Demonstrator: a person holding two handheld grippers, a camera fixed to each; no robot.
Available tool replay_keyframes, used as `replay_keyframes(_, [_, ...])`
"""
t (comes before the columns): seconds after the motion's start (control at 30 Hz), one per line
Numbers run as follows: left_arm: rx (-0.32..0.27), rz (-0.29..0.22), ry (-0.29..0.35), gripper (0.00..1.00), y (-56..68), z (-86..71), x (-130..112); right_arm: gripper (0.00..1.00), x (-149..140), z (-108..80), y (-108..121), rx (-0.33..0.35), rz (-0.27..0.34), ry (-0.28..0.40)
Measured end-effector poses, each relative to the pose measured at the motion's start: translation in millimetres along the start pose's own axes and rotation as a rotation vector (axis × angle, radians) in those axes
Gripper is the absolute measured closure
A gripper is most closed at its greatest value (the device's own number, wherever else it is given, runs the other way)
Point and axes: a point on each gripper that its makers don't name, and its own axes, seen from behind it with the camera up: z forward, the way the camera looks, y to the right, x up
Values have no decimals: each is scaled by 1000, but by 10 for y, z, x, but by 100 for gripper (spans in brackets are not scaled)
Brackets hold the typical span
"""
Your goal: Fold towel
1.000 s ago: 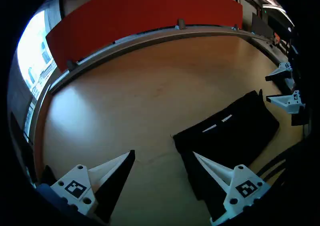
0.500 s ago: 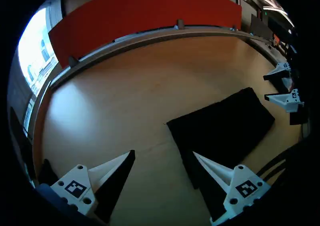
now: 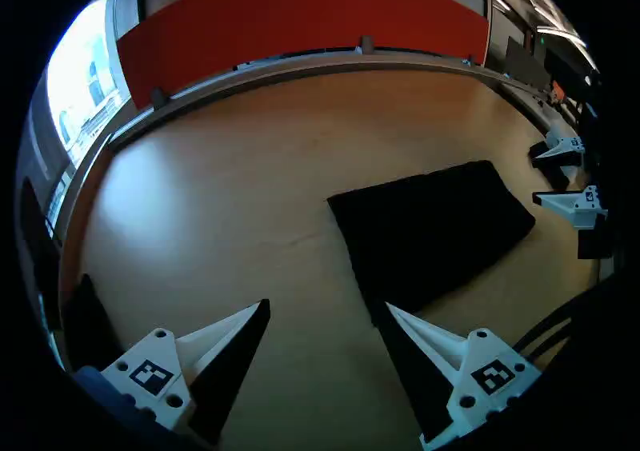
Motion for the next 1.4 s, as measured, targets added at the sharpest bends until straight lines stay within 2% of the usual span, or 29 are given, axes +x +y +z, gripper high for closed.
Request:
replay_keyframes(0.27, [1, -23, 9, 4, 31, -143, -139, 1, -152, -149, -134, 2, 19, -5])
replay_keyframes(0.6, [9, -42, 24, 4, 42, -243, -213, 1, -163, -167, -186, 23, 17, -3])
replay_keyframes(1.1, [49, -86, 85, 4, -13, -501, -385, 1, -215, -141, -251, 86, -40, -25])
replay_keyframes(1.4, [64, -97, 132, 4, 5, -653, -425, 1, -230, -101, -285, 119, -75, -42])
